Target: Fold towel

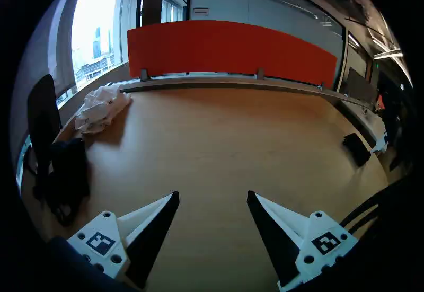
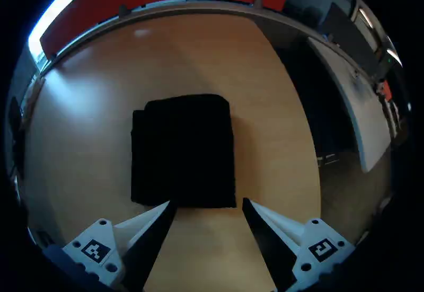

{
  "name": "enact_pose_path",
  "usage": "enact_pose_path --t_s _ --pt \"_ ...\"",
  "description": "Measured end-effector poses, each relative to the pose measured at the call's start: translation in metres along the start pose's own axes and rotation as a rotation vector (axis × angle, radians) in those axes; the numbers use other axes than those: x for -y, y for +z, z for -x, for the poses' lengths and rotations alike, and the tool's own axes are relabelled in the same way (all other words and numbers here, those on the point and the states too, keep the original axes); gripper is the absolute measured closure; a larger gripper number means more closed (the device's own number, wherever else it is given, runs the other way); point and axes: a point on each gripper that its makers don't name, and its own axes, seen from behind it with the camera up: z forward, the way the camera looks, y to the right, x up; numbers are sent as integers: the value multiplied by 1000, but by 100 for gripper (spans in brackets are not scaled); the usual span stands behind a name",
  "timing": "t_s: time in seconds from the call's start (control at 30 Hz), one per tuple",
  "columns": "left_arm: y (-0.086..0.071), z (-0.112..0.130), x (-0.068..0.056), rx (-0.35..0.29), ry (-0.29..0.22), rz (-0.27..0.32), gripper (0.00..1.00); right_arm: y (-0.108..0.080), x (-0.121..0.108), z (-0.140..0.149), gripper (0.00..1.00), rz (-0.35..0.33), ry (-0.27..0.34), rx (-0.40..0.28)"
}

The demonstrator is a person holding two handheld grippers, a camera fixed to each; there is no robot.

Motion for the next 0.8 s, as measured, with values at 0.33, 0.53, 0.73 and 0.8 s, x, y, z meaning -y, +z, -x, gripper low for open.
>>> enact_pose_path --t_s 0.33,0.53,0.73,0.8 --pt "2 -8 4 -18 -25 -9 5 -8 14 -20 4 26 57 -157" --pt "4 -12 6 -24 -29 -13 5 -16 23 -34 4 47 63 -266" --pt "4 -18 9 -36 -28 -17 5 -28 24 -55 4 75 89 -400" --pt "5 -20 10 -40 -27 -18 5 -33 24 -61 4 81 98 -444"
